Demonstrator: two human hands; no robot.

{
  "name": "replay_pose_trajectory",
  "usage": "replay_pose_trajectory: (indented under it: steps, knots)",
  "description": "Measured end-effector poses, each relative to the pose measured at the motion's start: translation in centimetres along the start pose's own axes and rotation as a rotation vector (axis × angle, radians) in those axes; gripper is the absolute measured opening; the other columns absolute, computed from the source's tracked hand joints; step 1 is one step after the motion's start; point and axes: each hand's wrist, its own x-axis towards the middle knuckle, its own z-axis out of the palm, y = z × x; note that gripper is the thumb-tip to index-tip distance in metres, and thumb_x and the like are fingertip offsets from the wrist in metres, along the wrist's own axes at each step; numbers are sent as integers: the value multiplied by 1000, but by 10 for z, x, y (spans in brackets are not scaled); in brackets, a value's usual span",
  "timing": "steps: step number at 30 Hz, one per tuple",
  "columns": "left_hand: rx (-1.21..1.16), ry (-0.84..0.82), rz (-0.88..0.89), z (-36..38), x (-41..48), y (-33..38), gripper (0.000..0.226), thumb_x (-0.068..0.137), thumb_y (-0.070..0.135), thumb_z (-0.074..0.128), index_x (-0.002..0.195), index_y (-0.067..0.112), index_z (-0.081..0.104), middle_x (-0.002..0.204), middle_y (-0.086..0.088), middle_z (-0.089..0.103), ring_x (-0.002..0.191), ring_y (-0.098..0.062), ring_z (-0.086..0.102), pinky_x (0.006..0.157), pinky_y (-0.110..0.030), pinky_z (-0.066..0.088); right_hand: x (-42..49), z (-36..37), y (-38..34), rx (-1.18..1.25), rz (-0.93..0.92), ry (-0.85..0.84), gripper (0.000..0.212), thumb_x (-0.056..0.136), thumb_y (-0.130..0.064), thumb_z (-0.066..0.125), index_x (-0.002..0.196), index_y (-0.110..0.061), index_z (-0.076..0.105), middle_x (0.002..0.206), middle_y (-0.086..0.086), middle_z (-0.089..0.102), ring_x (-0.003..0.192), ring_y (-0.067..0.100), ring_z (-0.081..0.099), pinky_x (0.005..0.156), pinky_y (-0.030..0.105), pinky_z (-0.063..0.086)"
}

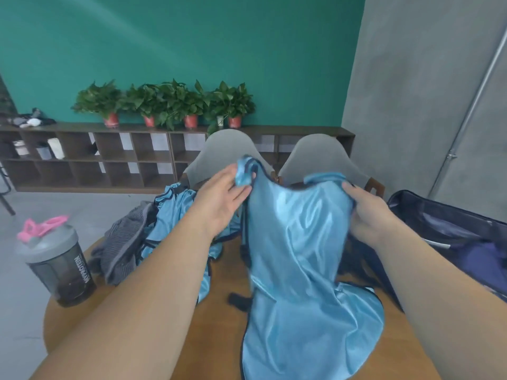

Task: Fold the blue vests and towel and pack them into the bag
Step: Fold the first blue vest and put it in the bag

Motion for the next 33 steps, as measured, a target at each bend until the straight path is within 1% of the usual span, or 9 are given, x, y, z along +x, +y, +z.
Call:
replay_pose_trajectory:
  steps: [2, 4, 8, 11, 13, 16, 23, 28, 33]
  knots:
    - [227, -32, -8, 7, 11, -3, 76, 107, 26, 62, 167, 24, 16, 156, 1, 49, 129, -27, 64, 119, -44, 44, 15, 12, -5, -264, -94, 37, 60, 106, -34, 60, 159, -19, 37, 156, 12, 50, 129, 27, 62, 102, 43, 52]
    - [678, -13, -32, 5, 9, -21, 84, 107, 43, 58, 167, 38, 0, 162, 7, 38, 139, -25, 54, 123, -46, 36, 17, 17, 10, -725, -165, 148, 69, 107, -37, 57, 165, -26, 21, 162, 2, 42, 141, 26, 49, 116, 44, 40]
    - [1495, -140, 13, -33, -19, -99, 76, 109, 47, 47, 169, 29, 3, 173, 0, 20, 155, -25, 31, 122, -37, 31, -3, 0, 106, -1223, -373, -14, 70, 101, -63, 43, 157, -20, 41, 159, 2, 46, 146, 23, 43, 124, 39, 30]
    - [1941, -154, -31, -56, -56, -166, 72, 109, 54, 35, 168, 25, 4, 175, -8, 8, 160, -29, 11, 129, -48, 14, -26, -10, 182, -1511, -283, -200, 110, 84, -90, -4, 160, -21, 35, 170, 5, 26, 158, 24, 21, 128, 34, 13]
    - [2016, -150, -58, -66, -68, -191, 73, 107, 63, 25, 168, 27, 3, 176, -7, -1, 162, -30, -2, 129, -54, 3, -43, -11, 208, -1668, -258, -188, 120, 73, -89, -24, 163, -30, 27, 174, -2, 14, 161, 23, 6, 128, 37, 3]
    - [2023, -210, 35, -79, -63, -196, 74, 106, 68, 15, 168, 29, 5, 176, -3, -4, 162, -25, -9, 130, -50, -4, -48, -17, 214, -1688, -242, -8, 91, 91, -79, -2, 162, -34, 31, 173, -2, 17, 161, 25, 8, 126, 43, 3]
    - [2006, -241, 297, -57, -57, -184, 63, 106, 52, 20, 156, 22, 43, 163, -5, 38, 151, -26, 34, 128, -42, 21, -51, -2, 204, -1671, 24, 208, 71, 105, -65, 17, 167, -31, 10, 175, 2, -4, 160, 29, -11, 129, 50, -4]
    - [1994, -266, 73, -79, -83, -196, 70, 105, 68, 18, 167, 37, 6, 176, 9, -8, 161, -17, -13, 130, -49, -8, -46, -7, 200, -1547, -150, 133, 78, 98, -67, 15, 161, -25, 34, 173, 2, 18, 160, 30, 4, 130, 48, 7]
    - [1965, -191, 99, -107, -68, -183, 68, 106, 66, 21, 166, 35, 14, 176, 3, -3, 162, -19, -9, 131, -46, -4, -69, -11, 198, -1581, -334, -90, 70, 98, -69, 26, 151, -31, 51, 167, -5, 34, 157, 22, 21, 128, 40, 17]
